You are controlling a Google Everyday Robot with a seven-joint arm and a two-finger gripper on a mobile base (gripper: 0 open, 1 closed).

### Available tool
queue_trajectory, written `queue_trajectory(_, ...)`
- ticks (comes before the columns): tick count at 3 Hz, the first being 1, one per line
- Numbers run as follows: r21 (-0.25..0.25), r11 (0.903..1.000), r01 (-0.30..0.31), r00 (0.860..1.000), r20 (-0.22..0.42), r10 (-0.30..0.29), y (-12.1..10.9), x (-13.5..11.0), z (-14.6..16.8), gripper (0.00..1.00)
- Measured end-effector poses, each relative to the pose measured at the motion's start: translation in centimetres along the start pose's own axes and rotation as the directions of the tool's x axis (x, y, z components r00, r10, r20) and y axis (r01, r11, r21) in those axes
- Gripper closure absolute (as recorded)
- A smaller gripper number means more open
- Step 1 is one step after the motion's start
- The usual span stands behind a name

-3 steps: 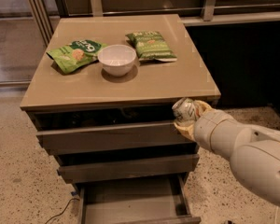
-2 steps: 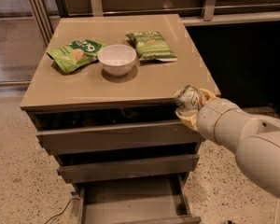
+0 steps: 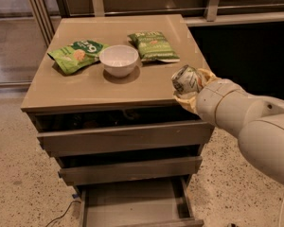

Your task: Pick 7up can from bottom drawer and place on counter

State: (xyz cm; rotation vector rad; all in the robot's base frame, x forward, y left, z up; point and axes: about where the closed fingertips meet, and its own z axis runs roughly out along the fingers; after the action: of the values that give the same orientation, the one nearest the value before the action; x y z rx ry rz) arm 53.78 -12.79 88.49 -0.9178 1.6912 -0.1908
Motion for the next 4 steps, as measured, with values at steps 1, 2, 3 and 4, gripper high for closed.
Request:
queue_trajectory(1,-0.028,0.9996,-0.006,0.999,0.045,0.007,1.3,-1.3,2.4,1.00)
queue_trajectory(2,-0.054,0.9984,-0.017,0.994,0.110,0.023,3.0,-2.2,4.9,1.00)
queue_trajectory(3,-0.078,0.9969,-0.008,0.988,0.152,0.020,4.2,-4.0,6.4,1.00)
queue_trajectory(4,-0.068,0.9976,-0.013,0.988,0.151,0.024,3.8,-3.9,6.4,1.00)
